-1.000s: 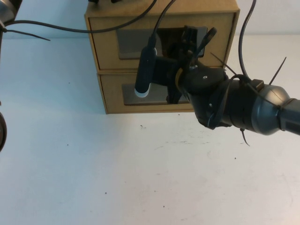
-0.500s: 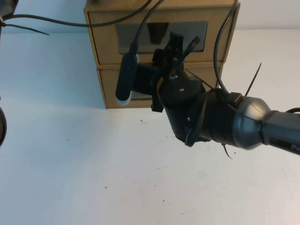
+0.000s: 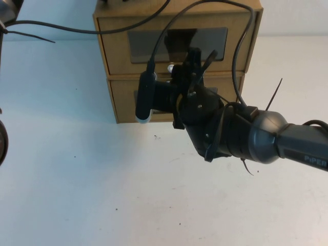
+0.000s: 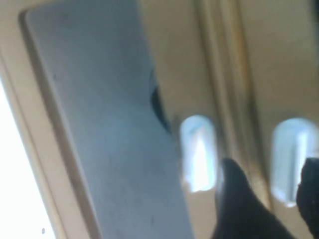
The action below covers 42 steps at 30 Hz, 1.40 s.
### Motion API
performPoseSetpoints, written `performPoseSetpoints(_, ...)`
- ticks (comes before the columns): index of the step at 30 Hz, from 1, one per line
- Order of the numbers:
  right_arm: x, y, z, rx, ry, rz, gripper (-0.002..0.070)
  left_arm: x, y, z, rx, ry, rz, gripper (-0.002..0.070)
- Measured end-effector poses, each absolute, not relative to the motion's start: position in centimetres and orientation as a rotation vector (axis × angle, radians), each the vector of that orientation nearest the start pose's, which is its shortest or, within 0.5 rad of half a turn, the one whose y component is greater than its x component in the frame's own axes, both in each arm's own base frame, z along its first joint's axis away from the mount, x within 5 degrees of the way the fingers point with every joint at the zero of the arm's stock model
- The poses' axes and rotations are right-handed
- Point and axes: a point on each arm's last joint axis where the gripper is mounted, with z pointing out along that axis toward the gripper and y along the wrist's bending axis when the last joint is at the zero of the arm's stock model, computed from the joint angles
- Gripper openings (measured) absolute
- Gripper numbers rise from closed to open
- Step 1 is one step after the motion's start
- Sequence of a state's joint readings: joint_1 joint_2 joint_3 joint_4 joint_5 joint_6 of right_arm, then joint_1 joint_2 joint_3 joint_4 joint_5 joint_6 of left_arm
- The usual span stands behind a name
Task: Open the shoe box
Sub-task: 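Pull the top drawer of the cardboard box fully open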
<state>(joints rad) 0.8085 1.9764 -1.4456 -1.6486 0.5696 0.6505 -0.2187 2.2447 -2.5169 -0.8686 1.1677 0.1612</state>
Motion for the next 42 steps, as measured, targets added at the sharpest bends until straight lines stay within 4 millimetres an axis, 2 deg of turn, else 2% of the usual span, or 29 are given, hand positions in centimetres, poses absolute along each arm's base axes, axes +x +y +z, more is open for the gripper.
performPoseSetpoints(6, 35.2, 29.3, 24.5, -1.299, 1.479, -0.700, 0.0251, 46.0, -16.8, 39.0, 0.393, 2.172, -1.128, -0.0004)
performPoseSetpoints(13, 35.6, 29.5, 25.4, -1.275, 1.466, -0.682, 0.0249, 46.0, -16.8, 39.0, 0.392, 2.172, -1.130, -0.0004)
performPoseSetpoints(23, 36.2, 29.5, 25.9, -1.271, 1.454, -0.647, 0.0179, 46.0, -16.8, 39.0, 0.392, 2.172, -1.130, -0.0004)
performPoseSetpoints(31, 36.3, 29.4, 25.9, -1.269, 1.454, -0.651, 0.0162, 46.0, -16.8, 39.0, 0.392, 2.172, -1.130, -0.0004)
performPoseSetpoints(40, 36.3, 29.3, 25.8, -1.263, 1.459, -0.664, 0.0022, 46.0, -16.8, 39.0, 0.392, 2.172, -1.130, -0.0004)
performPoseSetpoints(42, 36.3, 29.3, 25.8, -1.263, 1.459, -0.664, 0.0011, 46.0, -16.8, 39.0, 0.392, 2.172, -1.130, -0.0004)
